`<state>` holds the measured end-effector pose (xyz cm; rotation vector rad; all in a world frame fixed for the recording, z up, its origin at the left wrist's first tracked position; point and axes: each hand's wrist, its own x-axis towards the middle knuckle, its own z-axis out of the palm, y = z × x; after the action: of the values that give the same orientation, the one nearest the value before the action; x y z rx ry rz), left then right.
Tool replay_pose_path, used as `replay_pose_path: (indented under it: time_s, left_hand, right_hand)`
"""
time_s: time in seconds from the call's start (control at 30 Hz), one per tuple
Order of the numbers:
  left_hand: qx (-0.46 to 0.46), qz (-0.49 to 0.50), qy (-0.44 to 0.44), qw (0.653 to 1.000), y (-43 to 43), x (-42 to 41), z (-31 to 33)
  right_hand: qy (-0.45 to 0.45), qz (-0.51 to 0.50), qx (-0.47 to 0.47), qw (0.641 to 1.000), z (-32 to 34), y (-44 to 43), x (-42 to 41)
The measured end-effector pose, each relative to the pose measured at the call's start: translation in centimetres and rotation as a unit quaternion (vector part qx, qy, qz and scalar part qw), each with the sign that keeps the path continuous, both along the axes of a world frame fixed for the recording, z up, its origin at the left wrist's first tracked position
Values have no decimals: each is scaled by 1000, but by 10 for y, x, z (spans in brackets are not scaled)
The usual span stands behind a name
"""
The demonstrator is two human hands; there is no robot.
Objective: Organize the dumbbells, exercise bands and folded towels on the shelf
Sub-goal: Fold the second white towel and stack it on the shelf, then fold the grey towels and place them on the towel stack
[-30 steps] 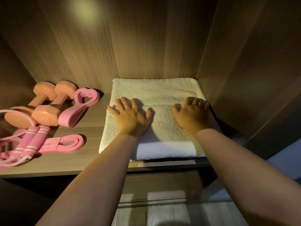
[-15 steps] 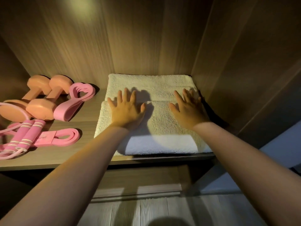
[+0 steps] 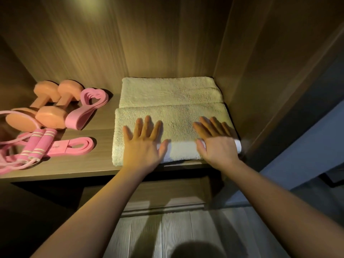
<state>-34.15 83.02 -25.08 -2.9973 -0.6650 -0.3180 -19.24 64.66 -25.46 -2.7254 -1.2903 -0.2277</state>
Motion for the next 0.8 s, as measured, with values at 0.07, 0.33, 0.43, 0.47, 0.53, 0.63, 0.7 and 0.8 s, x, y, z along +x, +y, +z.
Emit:
replay_pose_path:
  time_s: [0.07, 0.33, 0.43, 0.47, 0.53, 0.63, 0.7, 0.8]
  left_hand:
    - [-3, 1, 9, 1000, 1, 0, 2]
    - [-110, 7, 125, 986, 1, -8, 47]
    - [-115, 17, 196, 974, -8, -17, 90]
    - [-111, 21, 207, 972, -14, -21, 111]
    - [-96, 21, 218, 971, -24, -31, 133]
    - [-94, 4, 236, 967, -50, -55, 178]
    - [-104, -4, 248, 963, -68, -74, 198]
    - [-128, -18, 264, 956, -91, -101, 216]
  right_hand:
    - [3, -4, -12, 1000, 3, 0, -1]
    - [127, -9, -138, 982, 56, -11, -8]
    - [155, -8, -174, 972, 106, -24, -17]
    - [156, -9, -180, 971, 125, -32, -21]
    - [148, -3, -198, 969, 141, -42, -28]
    - [181, -1, -202, 962, 179, -66, -51]
    - [196, -8, -204, 959, 197, -81, -72]
    - [237, -28, -208, 949, 215, -102, -105]
